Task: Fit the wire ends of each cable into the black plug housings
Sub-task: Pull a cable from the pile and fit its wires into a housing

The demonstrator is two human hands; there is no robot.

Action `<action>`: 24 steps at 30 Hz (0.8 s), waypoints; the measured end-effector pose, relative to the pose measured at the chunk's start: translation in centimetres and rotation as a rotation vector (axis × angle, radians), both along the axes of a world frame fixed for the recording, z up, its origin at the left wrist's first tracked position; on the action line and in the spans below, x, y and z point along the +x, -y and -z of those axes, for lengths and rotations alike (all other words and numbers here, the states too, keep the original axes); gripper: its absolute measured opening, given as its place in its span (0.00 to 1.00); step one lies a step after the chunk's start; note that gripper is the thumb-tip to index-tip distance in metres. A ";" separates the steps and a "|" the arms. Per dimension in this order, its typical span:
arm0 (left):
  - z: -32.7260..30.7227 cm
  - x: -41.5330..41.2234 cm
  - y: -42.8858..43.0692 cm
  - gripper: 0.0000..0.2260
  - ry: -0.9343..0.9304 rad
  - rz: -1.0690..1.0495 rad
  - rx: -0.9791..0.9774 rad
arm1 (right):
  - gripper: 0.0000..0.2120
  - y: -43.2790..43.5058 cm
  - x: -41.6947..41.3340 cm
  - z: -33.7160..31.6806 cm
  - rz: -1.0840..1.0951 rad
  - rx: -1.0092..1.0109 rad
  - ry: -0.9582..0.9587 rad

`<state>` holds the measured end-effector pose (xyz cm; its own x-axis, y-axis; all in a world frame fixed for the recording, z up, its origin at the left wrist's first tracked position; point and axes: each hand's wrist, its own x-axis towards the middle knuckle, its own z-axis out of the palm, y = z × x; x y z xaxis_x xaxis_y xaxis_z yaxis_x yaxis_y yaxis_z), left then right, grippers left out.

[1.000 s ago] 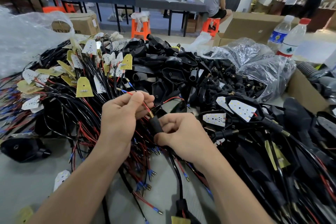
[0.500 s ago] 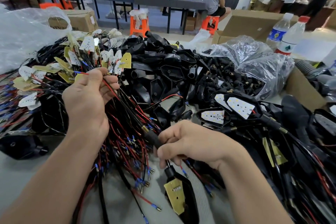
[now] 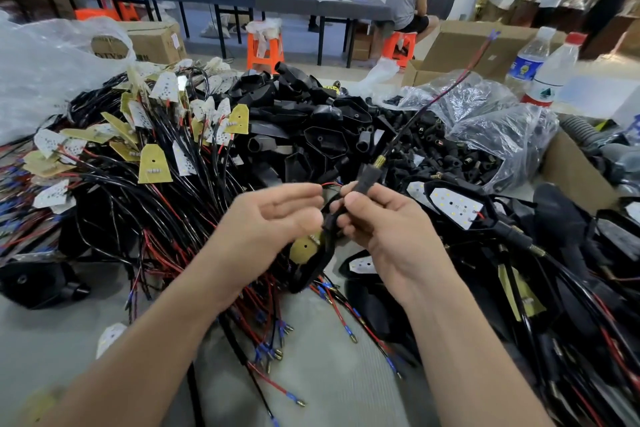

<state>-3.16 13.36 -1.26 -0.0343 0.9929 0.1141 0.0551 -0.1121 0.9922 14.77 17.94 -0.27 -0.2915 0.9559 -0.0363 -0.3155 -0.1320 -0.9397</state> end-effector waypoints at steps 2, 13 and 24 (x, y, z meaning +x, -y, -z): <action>0.3 0.5 0.1 0.19 -0.088 0.029 -0.009 | 0.09 0.0 -0.2 -0.1 0.039 -0.015 -0.066; 0.2 0.2 0.1 0.14 0.020 -0.136 -0.017 | 0.07 -0.6 0.3 0.1 0.052 -0.128 -0.160; 0.9 -0.5 -0.2 0.19 -0.159 -0.324 0.104 | 0.09 -0.3 -0.1 0.4 -0.099 -0.157 -0.208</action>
<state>-3.67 13.51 -2.12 -0.3182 0.9163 0.2431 0.2563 -0.1638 0.9526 14.66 18.29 -0.69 -0.4002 0.9096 -0.1115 -0.4775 -0.3108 -0.8218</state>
